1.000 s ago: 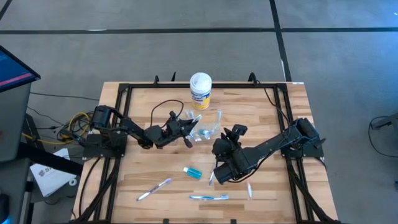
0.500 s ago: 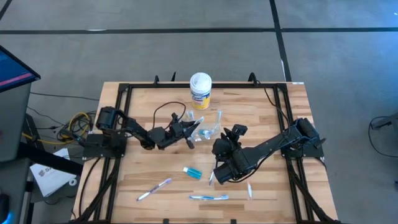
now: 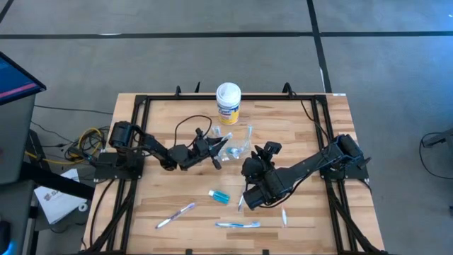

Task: Pick & Place toothbrushing station
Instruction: Put the green toothbrush into the transparent organizer

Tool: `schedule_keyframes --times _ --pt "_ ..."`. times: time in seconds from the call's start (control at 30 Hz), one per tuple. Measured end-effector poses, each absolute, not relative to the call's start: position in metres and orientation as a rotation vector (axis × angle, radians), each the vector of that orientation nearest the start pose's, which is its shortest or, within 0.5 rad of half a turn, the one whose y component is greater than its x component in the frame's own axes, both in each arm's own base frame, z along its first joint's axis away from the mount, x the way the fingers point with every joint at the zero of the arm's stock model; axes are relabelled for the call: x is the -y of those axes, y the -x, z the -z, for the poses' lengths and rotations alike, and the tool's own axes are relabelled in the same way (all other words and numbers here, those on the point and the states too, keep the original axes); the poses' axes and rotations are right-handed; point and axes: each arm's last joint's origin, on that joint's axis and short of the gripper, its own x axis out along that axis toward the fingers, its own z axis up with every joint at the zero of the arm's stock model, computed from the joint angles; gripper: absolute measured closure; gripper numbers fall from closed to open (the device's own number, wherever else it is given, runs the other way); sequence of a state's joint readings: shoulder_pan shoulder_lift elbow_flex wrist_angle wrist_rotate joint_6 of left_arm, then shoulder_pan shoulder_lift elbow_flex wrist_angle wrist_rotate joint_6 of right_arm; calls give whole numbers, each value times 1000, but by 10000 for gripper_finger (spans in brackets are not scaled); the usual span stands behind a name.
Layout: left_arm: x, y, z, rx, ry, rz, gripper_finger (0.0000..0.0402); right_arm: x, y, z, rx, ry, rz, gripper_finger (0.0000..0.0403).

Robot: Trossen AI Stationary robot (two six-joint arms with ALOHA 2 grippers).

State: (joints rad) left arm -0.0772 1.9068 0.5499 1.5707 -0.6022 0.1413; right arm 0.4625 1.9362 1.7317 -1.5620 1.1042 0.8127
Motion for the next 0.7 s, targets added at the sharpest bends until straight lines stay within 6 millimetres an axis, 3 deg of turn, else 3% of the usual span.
schedule_keyframes --times 0.7 --pt "7 -302 -137 126 -37 -520 348 -133 -325 -280 -921 567 868 287"
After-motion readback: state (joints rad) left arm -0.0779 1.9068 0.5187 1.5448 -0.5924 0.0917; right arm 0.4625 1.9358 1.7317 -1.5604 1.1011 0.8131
